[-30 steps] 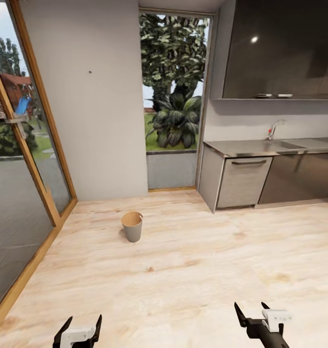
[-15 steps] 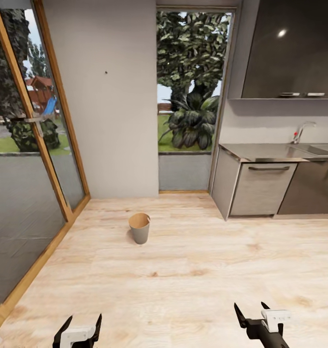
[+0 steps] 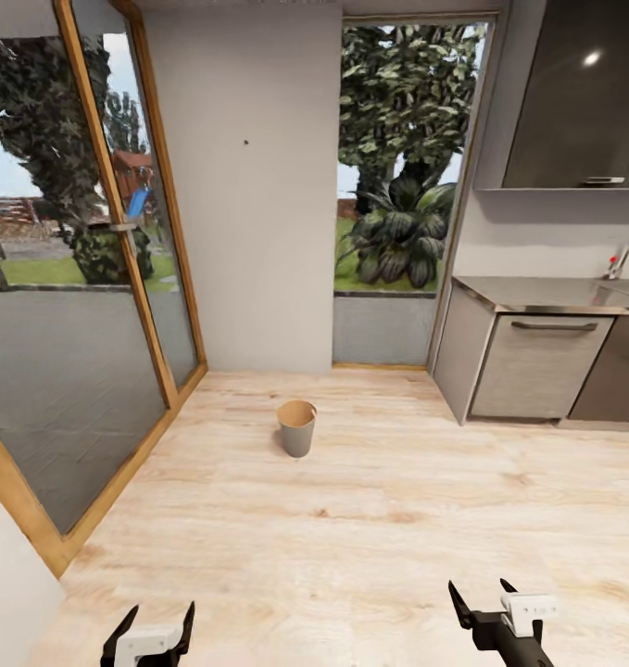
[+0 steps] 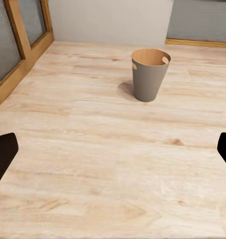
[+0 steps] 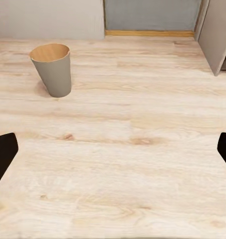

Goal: Put the three can of soda from the living room inside the tash can in the kitchen.

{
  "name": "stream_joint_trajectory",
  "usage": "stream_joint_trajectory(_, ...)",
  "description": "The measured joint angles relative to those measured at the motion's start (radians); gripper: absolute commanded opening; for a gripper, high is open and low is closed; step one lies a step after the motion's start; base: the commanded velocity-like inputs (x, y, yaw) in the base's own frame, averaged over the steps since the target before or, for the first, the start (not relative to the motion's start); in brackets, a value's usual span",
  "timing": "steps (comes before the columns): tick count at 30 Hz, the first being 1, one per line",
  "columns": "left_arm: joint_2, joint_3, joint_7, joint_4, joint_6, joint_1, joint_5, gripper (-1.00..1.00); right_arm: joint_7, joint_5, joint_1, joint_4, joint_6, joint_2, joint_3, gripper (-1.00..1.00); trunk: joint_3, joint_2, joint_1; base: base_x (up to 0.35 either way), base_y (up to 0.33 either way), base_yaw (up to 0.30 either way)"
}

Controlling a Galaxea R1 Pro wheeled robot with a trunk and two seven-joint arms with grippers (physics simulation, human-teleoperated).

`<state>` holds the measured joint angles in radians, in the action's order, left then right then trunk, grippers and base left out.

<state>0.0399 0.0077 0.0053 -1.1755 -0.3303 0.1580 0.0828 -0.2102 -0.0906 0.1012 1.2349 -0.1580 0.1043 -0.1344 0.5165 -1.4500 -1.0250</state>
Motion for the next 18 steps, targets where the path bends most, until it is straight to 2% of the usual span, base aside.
stream_joint_trajectory(9,-0.001,0.000,0.002,0.004,-0.026,0.000,-0.001,1.00,0.000,0.000,0.000,0.000,0.000,0.000,0.000,1.00,0.000,0.000,0.000,-0.092,0.019,0.225)
stream_joint_trajectory(12,-0.001,0.000,0.002,0.004,-0.027,0.000,-0.001,1.00,0.000,0.000,0.000,0.000,0.000,0.000,0.000,1.00,0.000,0.000,0.000,-0.079,-0.142,0.087)
stream_joint_trajectory(18,-0.001,-0.001,0.003,-0.003,-0.026,0.000,0.000,1.00,0.000,-0.001,0.000,-0.002,0.000,0.000,0.000,1.00,0.000,0.000,0.000,-0.016,-0.276,0.018)
